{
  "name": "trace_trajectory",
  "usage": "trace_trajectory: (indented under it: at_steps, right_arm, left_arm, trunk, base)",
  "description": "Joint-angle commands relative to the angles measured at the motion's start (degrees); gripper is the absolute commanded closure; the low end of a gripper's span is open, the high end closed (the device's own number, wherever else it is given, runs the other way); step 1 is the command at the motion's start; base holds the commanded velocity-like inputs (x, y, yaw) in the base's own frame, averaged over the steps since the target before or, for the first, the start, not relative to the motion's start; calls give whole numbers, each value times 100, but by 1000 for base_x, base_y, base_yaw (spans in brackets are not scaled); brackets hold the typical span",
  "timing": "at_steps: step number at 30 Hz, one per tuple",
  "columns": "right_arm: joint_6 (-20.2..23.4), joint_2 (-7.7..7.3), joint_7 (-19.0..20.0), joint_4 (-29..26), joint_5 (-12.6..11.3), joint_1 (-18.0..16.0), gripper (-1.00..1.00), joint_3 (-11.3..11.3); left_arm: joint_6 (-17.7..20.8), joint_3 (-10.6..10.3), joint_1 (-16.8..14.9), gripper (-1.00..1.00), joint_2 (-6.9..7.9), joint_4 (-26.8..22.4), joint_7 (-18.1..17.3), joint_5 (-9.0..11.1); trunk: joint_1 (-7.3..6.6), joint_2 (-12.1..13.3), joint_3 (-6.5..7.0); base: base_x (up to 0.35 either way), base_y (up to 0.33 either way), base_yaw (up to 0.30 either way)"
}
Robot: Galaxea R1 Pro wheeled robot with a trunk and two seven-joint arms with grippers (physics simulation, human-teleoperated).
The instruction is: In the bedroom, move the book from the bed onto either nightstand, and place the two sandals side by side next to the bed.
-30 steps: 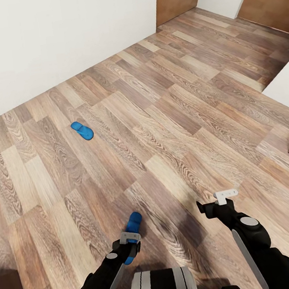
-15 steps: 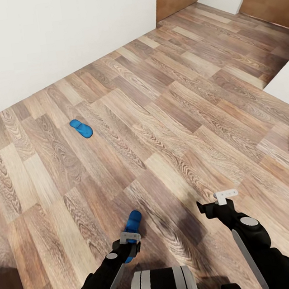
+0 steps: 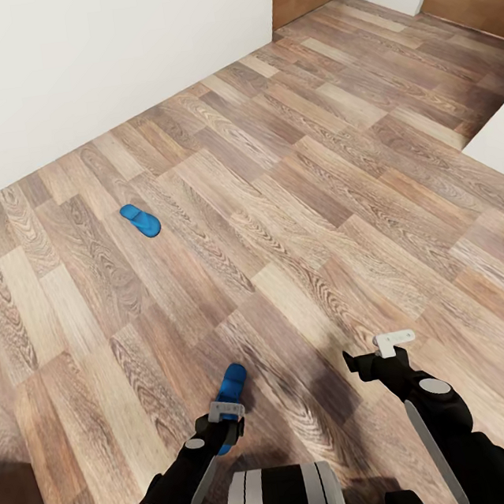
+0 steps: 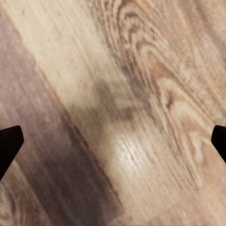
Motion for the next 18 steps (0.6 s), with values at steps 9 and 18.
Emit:
trace_trajectory:
  at_steps: [9, 18]
  right_arm:
    - [30, -11, 10, -6, -1, -2, -100, -2]
    - [30, -13, 10, -7, -1, -2, -100, -2]
  left_arm:
    - [-30, -65, 4, -100, 4, 86, -21, 46]
    - [-221, -65, 4, -100, -4, 86, -26, 46]
  trunk:
    - [5, 0, -3]
    - [15, -5, -92]
  base:
    - [0, 0, 0]
    - [0, 0, 0]
